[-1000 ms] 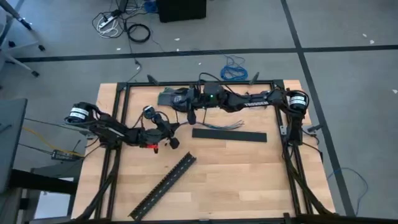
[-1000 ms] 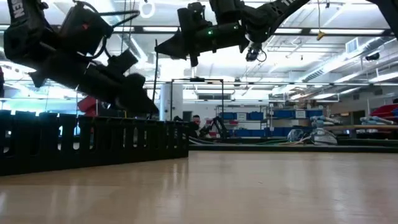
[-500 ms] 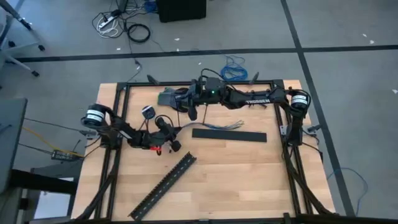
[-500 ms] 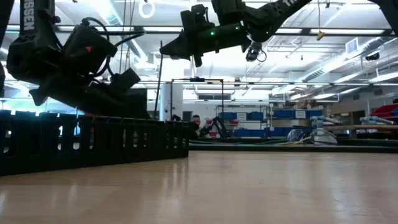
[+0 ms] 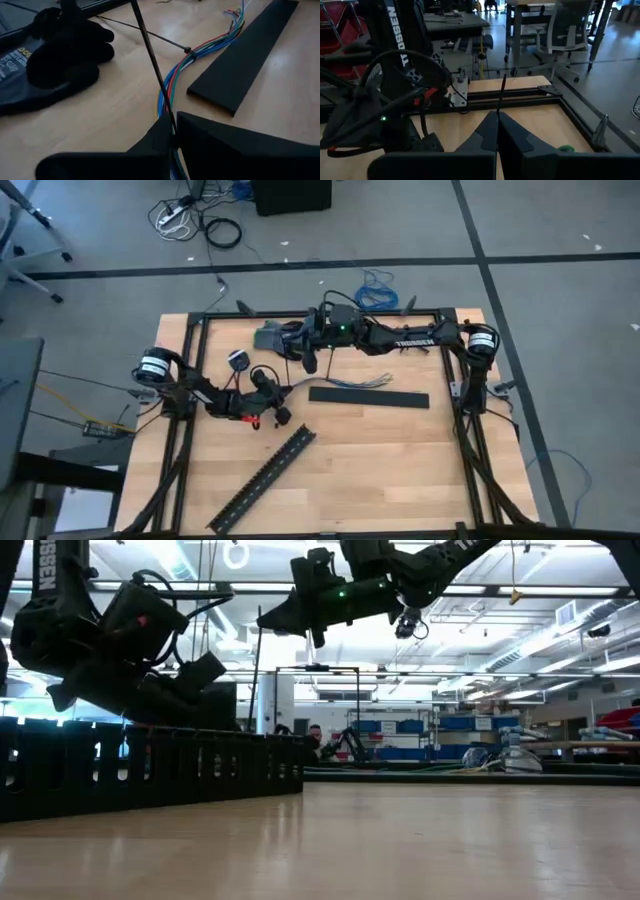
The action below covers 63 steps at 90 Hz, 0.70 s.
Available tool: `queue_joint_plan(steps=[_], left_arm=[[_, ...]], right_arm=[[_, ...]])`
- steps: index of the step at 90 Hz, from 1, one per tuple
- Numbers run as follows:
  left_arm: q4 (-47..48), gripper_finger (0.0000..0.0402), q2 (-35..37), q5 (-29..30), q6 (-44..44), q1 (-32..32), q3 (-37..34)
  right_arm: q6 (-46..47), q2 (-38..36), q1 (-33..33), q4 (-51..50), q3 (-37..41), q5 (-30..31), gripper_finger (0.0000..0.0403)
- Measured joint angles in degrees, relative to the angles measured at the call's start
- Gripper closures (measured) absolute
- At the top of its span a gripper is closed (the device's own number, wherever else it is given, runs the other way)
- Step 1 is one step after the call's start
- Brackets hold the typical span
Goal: Ziptie cables
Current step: Wrap the cable wires with the black zip tie
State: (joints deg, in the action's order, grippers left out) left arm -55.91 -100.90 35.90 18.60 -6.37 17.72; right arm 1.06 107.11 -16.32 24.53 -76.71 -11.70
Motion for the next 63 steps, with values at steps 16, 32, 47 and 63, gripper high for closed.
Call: queue_joint_plan(steps=[16,32,47,63], left_arm=[[0.23,0.0383,0.02,-0.22,0.1,0.0,0.0],[0.62,0.0383,0.02,-0.71,0.14,0.0,0.0],[1.0,0.0383,0.02,-0.84,0.25,0.0,0.0],[1.57,0.0383,0.02,-0.83,1.2,0.0,0.0]], right_arm=[[0.0,0.0,-0.02,0.01,0.0,-0.02,0.0403],[0.0,0.0,-0.07,0.03,0.0,-0.02,0.0402],[0.04,0.0,-0.22,0.08,0.0,-0.05,0.0402],[0.2,0.0,-0.31,0.07,0.0,-0.32,0.0402]])
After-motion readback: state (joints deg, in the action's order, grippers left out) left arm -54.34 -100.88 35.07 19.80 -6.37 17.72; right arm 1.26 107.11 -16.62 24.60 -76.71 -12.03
